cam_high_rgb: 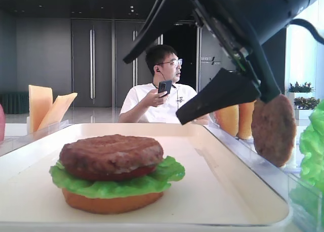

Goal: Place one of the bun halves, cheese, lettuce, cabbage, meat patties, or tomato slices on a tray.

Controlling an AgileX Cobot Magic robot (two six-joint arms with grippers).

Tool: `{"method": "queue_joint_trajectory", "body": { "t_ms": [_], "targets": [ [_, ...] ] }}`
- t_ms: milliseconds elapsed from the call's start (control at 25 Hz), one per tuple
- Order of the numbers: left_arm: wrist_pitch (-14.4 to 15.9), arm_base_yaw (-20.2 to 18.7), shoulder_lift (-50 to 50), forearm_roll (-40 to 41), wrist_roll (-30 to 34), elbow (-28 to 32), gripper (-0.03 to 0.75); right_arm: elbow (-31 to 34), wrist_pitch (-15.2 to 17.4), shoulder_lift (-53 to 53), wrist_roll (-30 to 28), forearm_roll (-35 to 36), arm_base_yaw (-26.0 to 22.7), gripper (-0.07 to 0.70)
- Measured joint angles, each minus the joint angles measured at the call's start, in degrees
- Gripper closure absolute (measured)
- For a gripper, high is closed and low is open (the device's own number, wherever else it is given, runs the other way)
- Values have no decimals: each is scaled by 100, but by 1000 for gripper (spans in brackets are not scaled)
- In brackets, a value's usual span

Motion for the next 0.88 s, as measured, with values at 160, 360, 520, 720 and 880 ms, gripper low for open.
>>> {"method": "queue_joint_trajectory", "body": {
  "t_ms": [160, 360, 520, 720, 880],
  "targets": [
    [0, 0, 0, 0, 0, 0, 722, 0, -2, -389, 303, -393, 0, 50],
    [0, 0, 0, 0, 0, 0, 722, 0, -96, -962, 892, -1160, 0, 48],
    [0, 0, 0, 0, 0, 0, 722, -156, -86, -1347, 1911, -2464, 0, 48],
    [0, 0, 0, 0, 0, 0, 722, -855, 265, -1561, 3768, -4809, 0, 48],
    [0, 0, 0, 0, 0, 0, 722, -1454, 931, -1582, 4979, -6523, 0, 48]
  ]
}}
